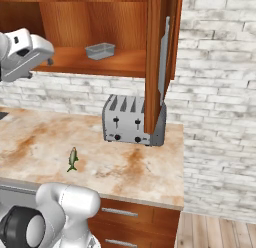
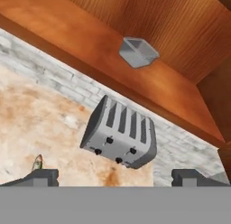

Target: Retrieve the tupperware from the cabinet, then place the raw meat into the tupperware to avoid contamination.

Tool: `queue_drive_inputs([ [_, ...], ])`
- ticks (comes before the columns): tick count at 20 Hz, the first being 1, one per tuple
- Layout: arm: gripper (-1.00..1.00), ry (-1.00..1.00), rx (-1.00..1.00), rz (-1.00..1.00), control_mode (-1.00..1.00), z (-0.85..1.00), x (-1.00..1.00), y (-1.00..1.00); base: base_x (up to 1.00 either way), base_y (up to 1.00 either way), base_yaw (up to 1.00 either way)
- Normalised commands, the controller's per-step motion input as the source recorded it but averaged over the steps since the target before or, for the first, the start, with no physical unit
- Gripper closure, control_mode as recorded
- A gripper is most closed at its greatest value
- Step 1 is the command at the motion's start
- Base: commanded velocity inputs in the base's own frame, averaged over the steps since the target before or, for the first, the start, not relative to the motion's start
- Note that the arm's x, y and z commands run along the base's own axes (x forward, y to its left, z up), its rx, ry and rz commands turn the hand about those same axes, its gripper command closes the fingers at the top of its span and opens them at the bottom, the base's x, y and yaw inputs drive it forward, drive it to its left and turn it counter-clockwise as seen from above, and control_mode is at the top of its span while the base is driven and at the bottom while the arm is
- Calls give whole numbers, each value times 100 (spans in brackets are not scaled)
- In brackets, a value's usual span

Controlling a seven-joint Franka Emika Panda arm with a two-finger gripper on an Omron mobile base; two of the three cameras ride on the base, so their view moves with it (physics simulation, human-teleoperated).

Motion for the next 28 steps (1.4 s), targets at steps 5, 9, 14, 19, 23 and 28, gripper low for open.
queue_drive_inputs([
  [5, -100, -9, 0, 0, -100, 0, 21, 0, 0, 0, 0],
  [9, -100, -11, 0, 0, -100, 0, 15, -6, 0, 0, 0],
  [14, -100, -13, 0, 0, -100, 0, 11, -15, 0, 0, 0],
  [19, -100, -8, 0, 0, -100, 0, 29, -13, 0, 0, 0],
  [23, -100, 0, 0, 0, -100, 0, 30, -1, 0, 0, 0],
  [28, -100, 0, -1, 0, -100, 0, 24, 0, 0, 0, 0],
])
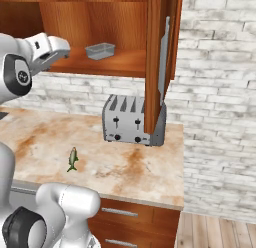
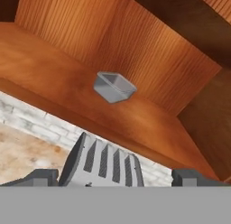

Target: Retrieve the tupperware from the cabinet, then place the raw meat into the tupperware to avoid contamination.

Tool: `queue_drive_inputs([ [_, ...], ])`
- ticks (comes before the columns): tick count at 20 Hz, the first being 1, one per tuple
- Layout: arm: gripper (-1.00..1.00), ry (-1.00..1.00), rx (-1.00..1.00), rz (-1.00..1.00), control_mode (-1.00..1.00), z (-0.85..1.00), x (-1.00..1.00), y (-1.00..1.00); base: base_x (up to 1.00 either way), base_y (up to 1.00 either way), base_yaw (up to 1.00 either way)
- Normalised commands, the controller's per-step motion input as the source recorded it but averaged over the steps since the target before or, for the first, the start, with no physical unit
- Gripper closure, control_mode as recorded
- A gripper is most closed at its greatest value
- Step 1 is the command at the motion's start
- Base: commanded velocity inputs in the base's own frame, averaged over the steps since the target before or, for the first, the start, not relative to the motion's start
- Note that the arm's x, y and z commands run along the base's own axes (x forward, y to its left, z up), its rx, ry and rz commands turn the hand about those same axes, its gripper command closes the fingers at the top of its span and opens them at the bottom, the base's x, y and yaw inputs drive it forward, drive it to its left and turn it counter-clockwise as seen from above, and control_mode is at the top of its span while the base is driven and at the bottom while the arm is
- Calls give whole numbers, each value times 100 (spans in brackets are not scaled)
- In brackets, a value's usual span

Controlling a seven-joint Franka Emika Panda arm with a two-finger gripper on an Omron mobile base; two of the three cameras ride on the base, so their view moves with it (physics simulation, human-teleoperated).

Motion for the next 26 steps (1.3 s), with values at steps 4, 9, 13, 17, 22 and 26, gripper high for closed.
queue_drive_inputs([
  [4, -100, 0, -3, 0, -100, 0, 21, 0, 0, 0, 0],
  [9, -100, 0, -2, 0, -100, 0, 20, 0, 0, 0, 0],
  [13, -100, 0, -2, 0, -100, 0, 29, 0, 0, 0, 0],
  [17, -100, 0, -3, 0, -100, 0, 31, 0, 0, 0, 0],
  [22, -100, 0, -2, 0, -100, 0, 30, 0, 0, 0, 0],
  [26, -100, 0, 0, 0, -100, 0, 27, 0, 0, 0, 0],
])
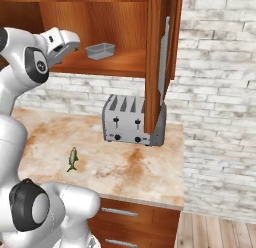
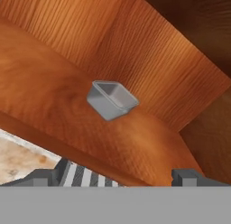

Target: Retrieve the tupperware from the cabinet, then place the raw meat into the tupperware to avoid contamination.

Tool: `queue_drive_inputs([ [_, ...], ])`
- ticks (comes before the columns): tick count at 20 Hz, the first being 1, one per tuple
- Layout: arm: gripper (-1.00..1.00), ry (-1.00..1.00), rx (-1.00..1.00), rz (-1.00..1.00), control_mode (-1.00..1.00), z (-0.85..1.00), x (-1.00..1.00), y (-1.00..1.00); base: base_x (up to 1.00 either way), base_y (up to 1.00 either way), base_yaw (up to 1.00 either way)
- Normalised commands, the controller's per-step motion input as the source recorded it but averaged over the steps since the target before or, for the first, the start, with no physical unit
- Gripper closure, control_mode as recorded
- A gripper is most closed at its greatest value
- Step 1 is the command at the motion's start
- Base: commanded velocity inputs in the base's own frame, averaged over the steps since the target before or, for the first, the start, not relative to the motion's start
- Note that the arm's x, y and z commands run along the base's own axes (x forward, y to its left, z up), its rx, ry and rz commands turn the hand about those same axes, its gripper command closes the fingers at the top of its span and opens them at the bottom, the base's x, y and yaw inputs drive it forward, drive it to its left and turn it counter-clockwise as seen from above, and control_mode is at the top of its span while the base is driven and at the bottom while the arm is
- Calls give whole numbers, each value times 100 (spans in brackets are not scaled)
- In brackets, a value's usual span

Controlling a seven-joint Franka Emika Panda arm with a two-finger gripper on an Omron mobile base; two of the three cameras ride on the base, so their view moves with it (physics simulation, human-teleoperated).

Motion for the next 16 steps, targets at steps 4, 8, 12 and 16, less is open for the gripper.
queue_drive_inputs([
  [4, -100, 1, 0, 0, -100, 0, 27, 0, 0, 0, 0],
  [8, -100, 2, 0, 0, -100, -1, 24, 0, 0, 0, 0],
  [12, -100, 2, 0, 0, -100, -1, 23, 0, 0, 0, 0],
  [16, -100, 3, 0, 0, -100, -1, 22, 0, 0, 0, 0],
])
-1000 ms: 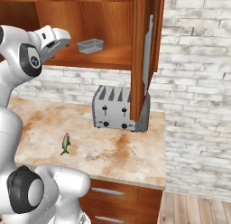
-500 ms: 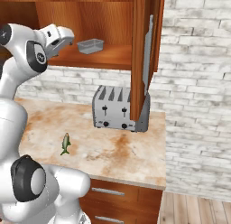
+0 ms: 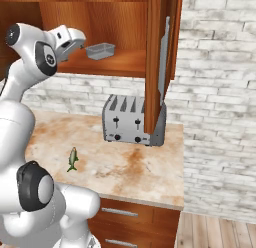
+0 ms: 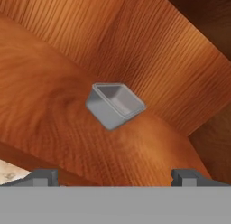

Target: Retrieve the tupperware from the cabinet, then place the raw meat into the tupperware to avoid contamination.

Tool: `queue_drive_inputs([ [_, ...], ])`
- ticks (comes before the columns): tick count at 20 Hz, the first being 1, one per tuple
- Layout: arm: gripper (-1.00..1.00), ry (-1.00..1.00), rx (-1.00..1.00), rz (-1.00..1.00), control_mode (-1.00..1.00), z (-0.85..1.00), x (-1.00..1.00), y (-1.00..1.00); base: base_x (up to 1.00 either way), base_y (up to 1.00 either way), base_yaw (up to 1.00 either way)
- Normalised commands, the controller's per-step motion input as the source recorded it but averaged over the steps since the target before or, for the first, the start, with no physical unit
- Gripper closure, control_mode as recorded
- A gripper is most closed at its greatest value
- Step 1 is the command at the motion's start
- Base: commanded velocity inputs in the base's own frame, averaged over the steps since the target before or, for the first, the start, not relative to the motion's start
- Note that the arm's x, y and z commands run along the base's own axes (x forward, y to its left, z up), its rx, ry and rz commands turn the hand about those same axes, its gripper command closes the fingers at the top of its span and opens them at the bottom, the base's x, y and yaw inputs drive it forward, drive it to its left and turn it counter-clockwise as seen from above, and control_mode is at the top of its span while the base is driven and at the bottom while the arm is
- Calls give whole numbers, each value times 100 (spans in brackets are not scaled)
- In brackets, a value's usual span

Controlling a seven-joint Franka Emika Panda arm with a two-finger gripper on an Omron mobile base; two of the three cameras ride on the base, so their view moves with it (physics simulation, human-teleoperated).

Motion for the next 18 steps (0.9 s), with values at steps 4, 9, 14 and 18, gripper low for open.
queue_drive_inputs([
  [4, -100, 1, 0, 0, -100, 0, 18, 0, 0, 0, 0],
  [9, -100, 1, 0, 0, -100, -3, 11, 0, 0, 0, 0],
  [14, -100, 0, 0, 0, -100, -10, 8, 0, 0, 0, 0],
  [18, -100, 0, 0, 0, -100, -12, 9, 0, 0, 0, 0],
])
